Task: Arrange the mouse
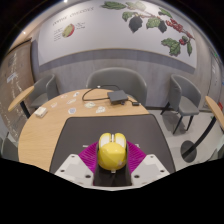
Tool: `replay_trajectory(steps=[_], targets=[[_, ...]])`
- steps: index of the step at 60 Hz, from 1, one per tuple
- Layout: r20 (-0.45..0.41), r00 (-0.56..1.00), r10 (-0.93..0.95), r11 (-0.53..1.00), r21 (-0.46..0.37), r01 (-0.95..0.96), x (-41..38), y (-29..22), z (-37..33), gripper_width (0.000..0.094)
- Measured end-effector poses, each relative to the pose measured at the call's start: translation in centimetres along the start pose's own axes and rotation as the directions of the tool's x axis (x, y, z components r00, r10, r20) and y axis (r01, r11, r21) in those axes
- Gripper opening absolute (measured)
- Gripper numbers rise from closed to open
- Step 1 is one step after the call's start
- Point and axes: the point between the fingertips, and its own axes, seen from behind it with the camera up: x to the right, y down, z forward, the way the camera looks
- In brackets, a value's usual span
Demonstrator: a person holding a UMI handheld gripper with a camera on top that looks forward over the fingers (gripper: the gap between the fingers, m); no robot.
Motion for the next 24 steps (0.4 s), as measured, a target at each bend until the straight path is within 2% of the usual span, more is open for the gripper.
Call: replay_trajectory(steps=[1, 8, 11, 14, 20, 24], targets=[[0.002, 1.0, -0.01, 1.0, 0.023, 0.01, 0.0, -0.4, 0.3, 0.0399], [0.03, 0.998, -0.048, 0.998, -0.031, 0.049, -0.3, 0.4, 0.1, 0.0546], [0.056, 0.996, -0.07, 0.997, -0.041, 0.073, -0.4, 0.7, -1.0, 0.0715], [0.066, 0.994, -0.084, 0.996, -0.009, 0.085, -0.2, 0.1, -2.7, 0.0874], [0.089, 0.988, -0.129, 0.991, 0.032, 0.126, 0.2, 0.3, -6.4, 0.0859], [0.109, 0.99, -0.089, 0.996, 0.04, 0.086, 0.5, 1.0, -8.6, 0.086]])
